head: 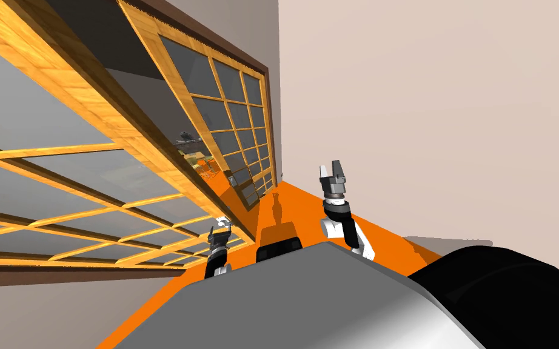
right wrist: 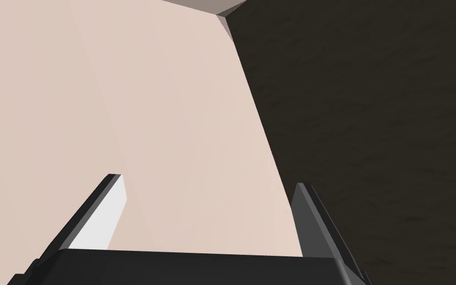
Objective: Pull the door open
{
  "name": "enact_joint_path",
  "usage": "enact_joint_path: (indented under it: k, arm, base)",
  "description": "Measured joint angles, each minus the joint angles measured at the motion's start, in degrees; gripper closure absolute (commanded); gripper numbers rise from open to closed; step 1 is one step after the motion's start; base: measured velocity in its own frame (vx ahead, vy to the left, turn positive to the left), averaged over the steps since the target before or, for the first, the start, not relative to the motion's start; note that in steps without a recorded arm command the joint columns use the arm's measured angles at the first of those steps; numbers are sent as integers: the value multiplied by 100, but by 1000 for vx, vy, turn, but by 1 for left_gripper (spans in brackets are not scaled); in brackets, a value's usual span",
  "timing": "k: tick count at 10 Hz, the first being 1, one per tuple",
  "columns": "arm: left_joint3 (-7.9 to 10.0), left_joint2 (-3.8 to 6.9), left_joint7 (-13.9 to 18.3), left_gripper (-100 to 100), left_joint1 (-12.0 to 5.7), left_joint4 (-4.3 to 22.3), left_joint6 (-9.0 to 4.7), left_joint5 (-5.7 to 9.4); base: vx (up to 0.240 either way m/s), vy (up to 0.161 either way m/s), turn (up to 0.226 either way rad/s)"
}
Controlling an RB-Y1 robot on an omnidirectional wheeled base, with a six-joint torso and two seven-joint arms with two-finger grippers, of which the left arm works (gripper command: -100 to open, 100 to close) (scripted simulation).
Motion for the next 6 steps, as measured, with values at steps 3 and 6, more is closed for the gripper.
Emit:
enact_joint_path:
  k: [3,6]
  arm:
    - [-106,7,431,-100,-22,-38,20,148]
    - [-211,19,866,-100,-50,-63,37,297]
  base:
    - [-70,29,-75]
    - [-74,39,-67]
